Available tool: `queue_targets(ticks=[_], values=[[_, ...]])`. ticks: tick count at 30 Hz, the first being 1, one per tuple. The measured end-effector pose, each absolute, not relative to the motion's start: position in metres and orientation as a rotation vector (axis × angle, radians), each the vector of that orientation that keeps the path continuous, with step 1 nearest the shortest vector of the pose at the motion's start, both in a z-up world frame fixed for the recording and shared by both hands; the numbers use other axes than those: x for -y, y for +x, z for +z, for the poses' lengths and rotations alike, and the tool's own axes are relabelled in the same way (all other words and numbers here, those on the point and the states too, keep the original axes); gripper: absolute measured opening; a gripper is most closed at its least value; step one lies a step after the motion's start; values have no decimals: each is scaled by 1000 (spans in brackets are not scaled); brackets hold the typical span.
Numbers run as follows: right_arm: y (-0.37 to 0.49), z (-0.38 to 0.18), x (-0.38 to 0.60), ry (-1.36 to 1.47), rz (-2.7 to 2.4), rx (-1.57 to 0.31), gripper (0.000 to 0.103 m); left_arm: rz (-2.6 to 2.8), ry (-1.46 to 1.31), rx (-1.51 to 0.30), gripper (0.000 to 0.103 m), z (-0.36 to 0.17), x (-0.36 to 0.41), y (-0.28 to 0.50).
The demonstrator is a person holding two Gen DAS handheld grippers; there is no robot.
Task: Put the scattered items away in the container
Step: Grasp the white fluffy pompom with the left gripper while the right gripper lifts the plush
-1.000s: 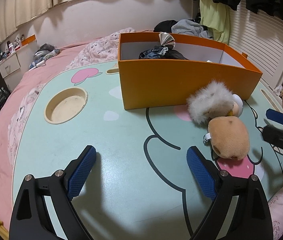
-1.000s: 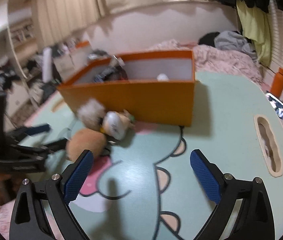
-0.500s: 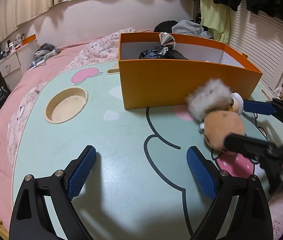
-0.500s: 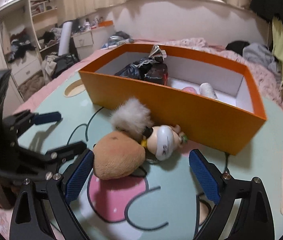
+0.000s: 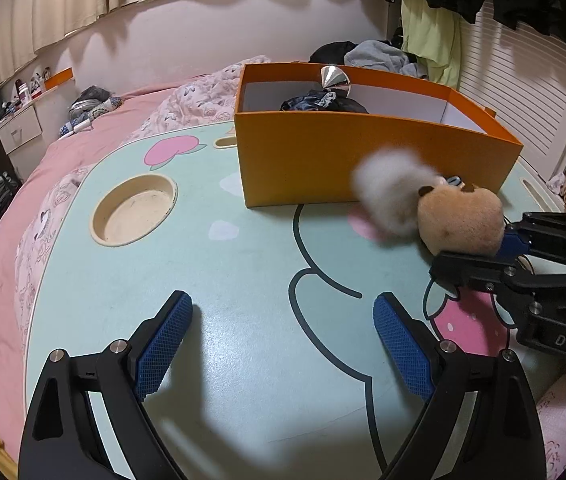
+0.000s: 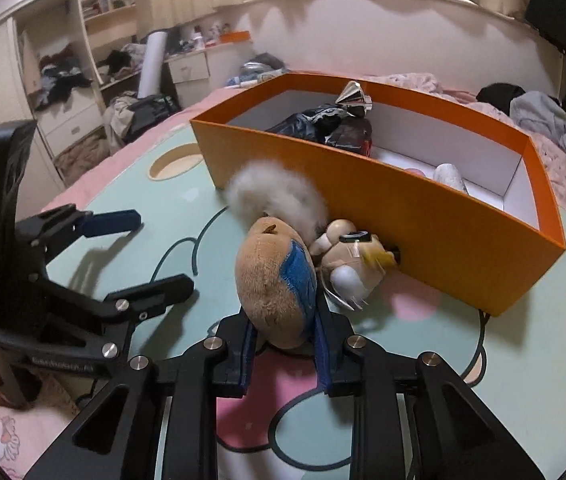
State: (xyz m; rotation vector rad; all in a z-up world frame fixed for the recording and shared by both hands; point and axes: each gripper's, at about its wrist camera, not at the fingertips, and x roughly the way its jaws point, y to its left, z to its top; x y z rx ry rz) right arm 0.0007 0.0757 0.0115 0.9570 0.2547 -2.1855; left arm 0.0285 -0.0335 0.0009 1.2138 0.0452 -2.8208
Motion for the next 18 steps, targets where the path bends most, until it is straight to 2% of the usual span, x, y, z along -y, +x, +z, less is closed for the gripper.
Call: queue_targets(ticks=[6, 13, 16, 18], values=[[7, 16, -104, 933, -2197, -121, 23, -2827, 1209, -56, 92, 1, 35, 29], [22, 35, -150, 835, -2294, 62, 23, -2950, 1092, -263, 92, 14, 48, 36], [19, 31, -167, 860, -2316, 124, 23, -3006, 1147, -190, 92, 22, 39, 22], [18, 29, -169, 872, -2330, 132, 23, -3014, 1162, -45, 92, 29, 28, 11]])
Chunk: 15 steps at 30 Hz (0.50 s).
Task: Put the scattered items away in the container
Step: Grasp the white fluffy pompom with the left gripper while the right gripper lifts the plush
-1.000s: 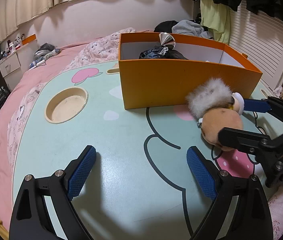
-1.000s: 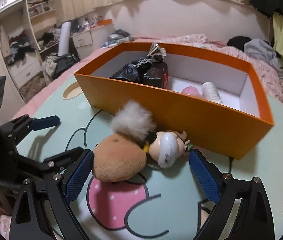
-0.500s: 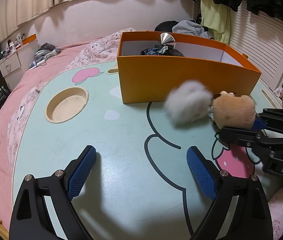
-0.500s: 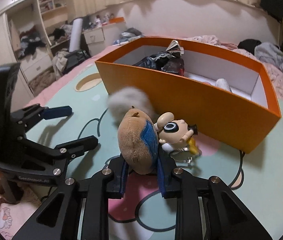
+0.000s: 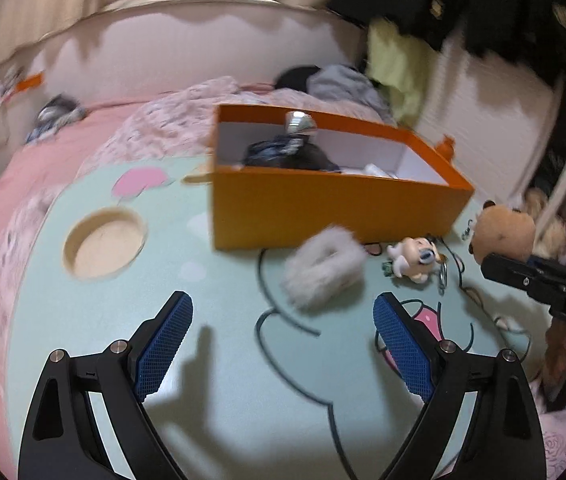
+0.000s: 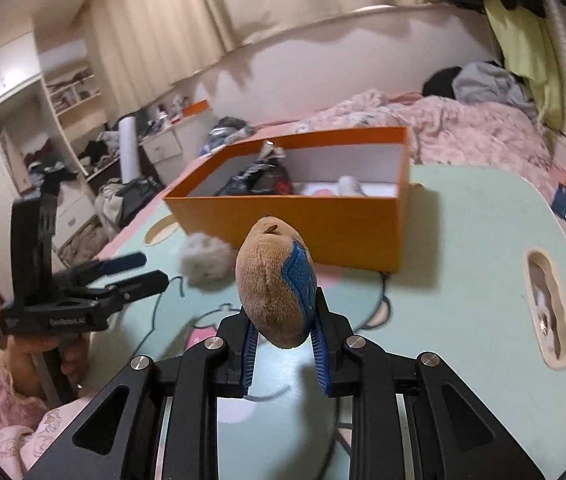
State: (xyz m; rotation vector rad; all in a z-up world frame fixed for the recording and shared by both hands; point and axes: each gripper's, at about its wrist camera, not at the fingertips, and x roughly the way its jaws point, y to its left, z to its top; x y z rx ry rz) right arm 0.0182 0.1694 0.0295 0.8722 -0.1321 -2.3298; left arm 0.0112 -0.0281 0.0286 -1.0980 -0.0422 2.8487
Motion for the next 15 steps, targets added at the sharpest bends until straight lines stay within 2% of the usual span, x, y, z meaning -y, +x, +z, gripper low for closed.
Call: queue_targets(ticks=[4, 8, 10, 11, 12, 13, 15], values=[[19, 27, -172, 877, -2331, 132, 23, 2814, -1056, -117, 92, 37, 9, -8], [21, 27, -171, 877, -2325, 121, 23, 2730, -1147, -199, 90, 27, -5, -32], [20, 26, -172, 882, -2323, 130, 24, 2692, -1195, -176, 68, 20, -5, -39], [19, 26, -172, 887, -2323, 137, 23, 2665, -1223, -149, 44, 16, -4, -42], [18, 25, -173, 890, -2324, 143, 24, 2638, -1239, -120, 31, 14, -4, -43], [17, 25, -174, 893, -2324, 148, 24, 2628, -1228, -96, 27, 13, -3, -40], [16, 25, -174, 899, -2327, 152, 24, 2629, -1165, -32, 26, 17, -1, -29]])
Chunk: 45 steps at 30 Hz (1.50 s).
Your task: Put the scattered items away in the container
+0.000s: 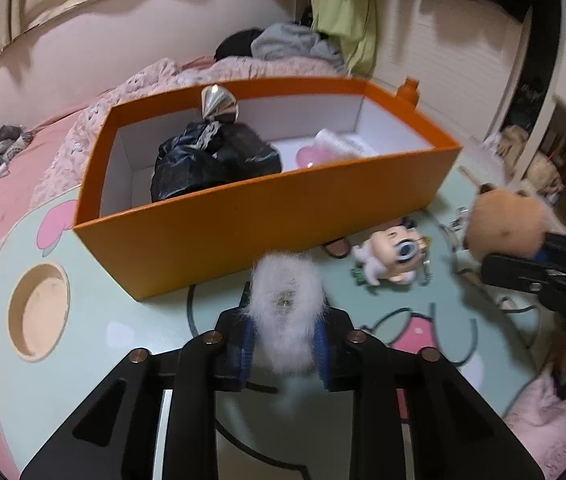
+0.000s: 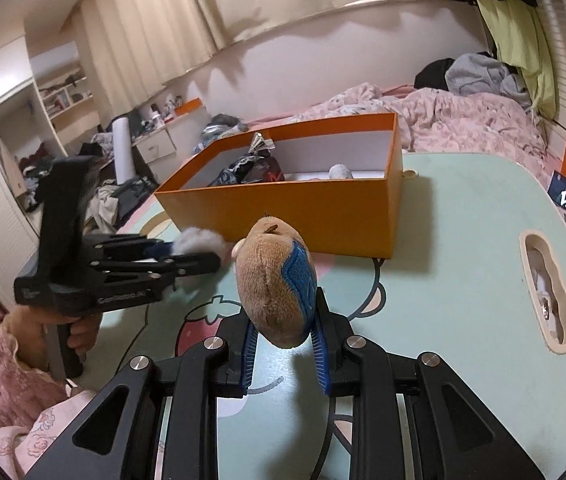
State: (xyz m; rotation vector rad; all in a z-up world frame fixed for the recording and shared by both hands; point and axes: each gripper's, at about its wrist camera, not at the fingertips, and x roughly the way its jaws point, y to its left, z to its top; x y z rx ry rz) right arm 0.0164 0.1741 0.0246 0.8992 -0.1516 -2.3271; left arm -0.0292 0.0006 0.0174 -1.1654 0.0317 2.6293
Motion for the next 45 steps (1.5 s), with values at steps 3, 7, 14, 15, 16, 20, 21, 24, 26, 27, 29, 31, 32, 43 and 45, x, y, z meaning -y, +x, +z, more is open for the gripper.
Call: queue_targets(ticks=[3, 7, 14, 15, 16, 20, 21, 24, 26, 27, 29, 31, 32, 43, 45], values=[[18, 25, -170, 909, -2343, 119, 24, 2662, -1086, 51, 26, 28, 4, -6], [22, 24, -157, 924, -2347, 64, 24, 2789, -1014, 76, 26, 36, 4, 24], [32, 16, -143, 923, -2361, -37, 24, 2870, -1002, 223, 26, 11, 7, 41], [33, 16, -143, 919, -2363, -42, 24, 2877, -998, 222, 26, 10, 8, 43], [33, 15, -142, 921, -2360, -45, 24, 2883, -987, 217, 26, 11, 9, 45], [33, 9, -138, 944, -2346, -59, 24, 2892, -995, 180, 26, 7, 4, 44], [32, 9, -137, 946, -2346, -64, 24, 2897, -1004, 173, 26, 6, 4, 44], [33, 11, -137, 937, -2351, -71, 24, 2898, -1009, 173, 26, 4, 4, 44], [34, 10, -137, 938, -2350, -71, 24, 2897, -1010, 180, 26, 4, 5, 44], [34, 10, -137, 938, -2350, -70, 24, 2896, -1013, 183, 26, 4, 6, 43], [34, 10, -138, 938, -2351, -69, 24, 2894, -1015, 186, 26, 4, 6, 43], [34, 9, -138, 938, -2351, -69, 24, 2893, -1018, 188, 26, 3, 6, 43], [34, 9, -138, 939, -2350, -69, 24, 2893, -1018, 187, 26, 4, 6, 43], [35, 9, -139, 941, -2350, -67, 24, 2894, -1019, 190, 26, 3, 6, 43], [34, 9, -139, 941, -2350, -68, 24, 2894, -1019, 191, 26, 3, 7, 43]])
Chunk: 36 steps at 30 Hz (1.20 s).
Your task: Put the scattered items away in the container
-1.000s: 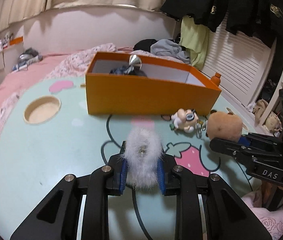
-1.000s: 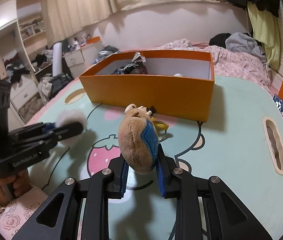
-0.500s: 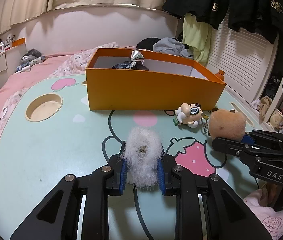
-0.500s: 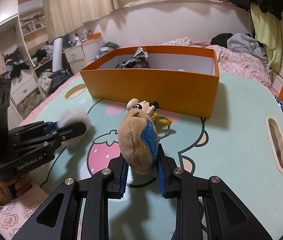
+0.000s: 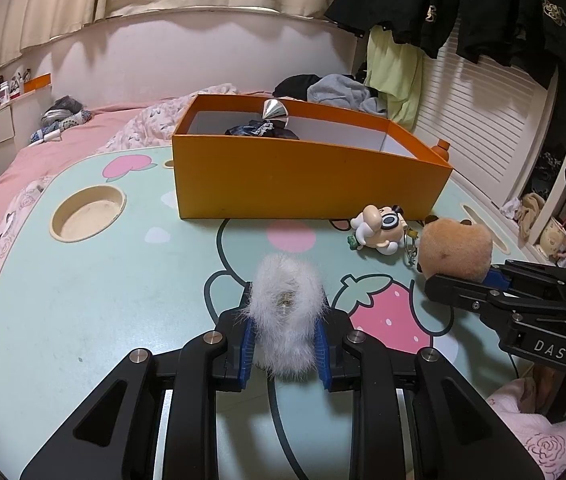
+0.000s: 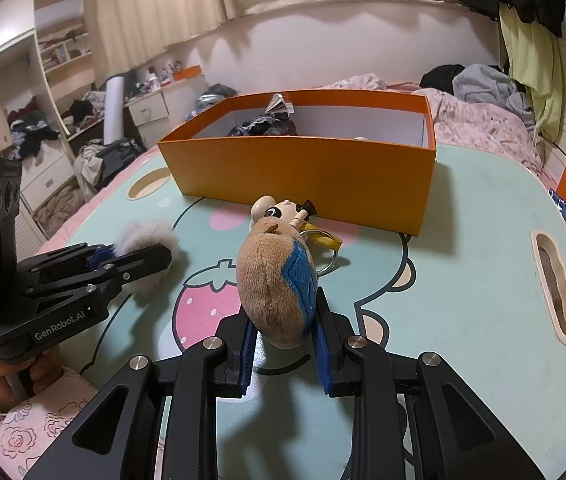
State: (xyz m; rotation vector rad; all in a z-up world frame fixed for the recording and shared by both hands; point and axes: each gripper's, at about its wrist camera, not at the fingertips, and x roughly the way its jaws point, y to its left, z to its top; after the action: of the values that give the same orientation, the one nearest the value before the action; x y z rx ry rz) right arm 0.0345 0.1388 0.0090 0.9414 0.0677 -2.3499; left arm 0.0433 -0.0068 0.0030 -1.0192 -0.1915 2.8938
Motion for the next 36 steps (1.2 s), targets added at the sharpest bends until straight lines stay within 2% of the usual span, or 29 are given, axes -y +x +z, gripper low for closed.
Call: queue_targets(ticks=[36], values=[[36, 7, -139, 956, -2348, -56, 25, 2891, -1024, 190, 26, 4, 7, 43]])
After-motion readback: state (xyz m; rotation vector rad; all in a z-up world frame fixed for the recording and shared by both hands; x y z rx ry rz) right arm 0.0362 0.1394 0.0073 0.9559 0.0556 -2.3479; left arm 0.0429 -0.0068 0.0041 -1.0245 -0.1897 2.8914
